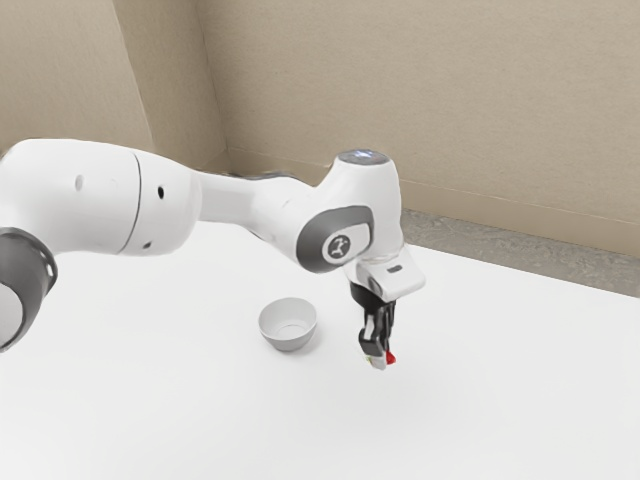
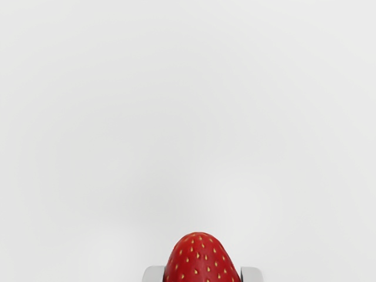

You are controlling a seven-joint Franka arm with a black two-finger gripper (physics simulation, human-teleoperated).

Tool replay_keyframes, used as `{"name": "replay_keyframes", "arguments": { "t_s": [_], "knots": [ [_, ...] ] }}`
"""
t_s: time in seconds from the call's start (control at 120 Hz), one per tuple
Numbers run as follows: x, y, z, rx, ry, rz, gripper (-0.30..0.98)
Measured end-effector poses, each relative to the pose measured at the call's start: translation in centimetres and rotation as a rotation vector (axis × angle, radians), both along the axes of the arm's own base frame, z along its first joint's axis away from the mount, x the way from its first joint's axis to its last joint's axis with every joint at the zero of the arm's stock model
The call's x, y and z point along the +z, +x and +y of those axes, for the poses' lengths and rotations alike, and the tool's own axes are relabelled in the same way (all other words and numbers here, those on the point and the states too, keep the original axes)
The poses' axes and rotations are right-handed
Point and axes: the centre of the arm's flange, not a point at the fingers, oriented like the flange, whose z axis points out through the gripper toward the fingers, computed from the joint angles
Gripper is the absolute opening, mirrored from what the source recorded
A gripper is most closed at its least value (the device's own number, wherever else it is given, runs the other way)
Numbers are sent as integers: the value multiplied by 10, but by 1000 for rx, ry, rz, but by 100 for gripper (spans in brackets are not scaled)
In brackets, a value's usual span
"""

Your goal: Take strawberry from the bowl

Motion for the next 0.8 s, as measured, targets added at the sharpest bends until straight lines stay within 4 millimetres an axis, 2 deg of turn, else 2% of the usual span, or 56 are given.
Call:
{"name": "replay_keyframes", "arguments": {
  "t_s": [0.033,0.2,0.3,0.4,0.433,0.5,0.6,0.717,0.767,0.8],
  "knots": [
    [-6,1,-1,3,2,7,-5],
    [-18,1,-2,16,-1,36,27],
    [-14,1,-2,20,-5,37,43],
    [1,-3,1,26,-5,27,53],
    [18,-7,5,30,-4,15,55],
    [63,-22,21,51,2,-16,59],
    [162,-52,54,106,49,-103,62],
    [257,-81,114,271,77,-171,65],
    [282,-81,149,371,83,-183,66],
    [291,-82,165,421,89,-181,66]
  ]
}}
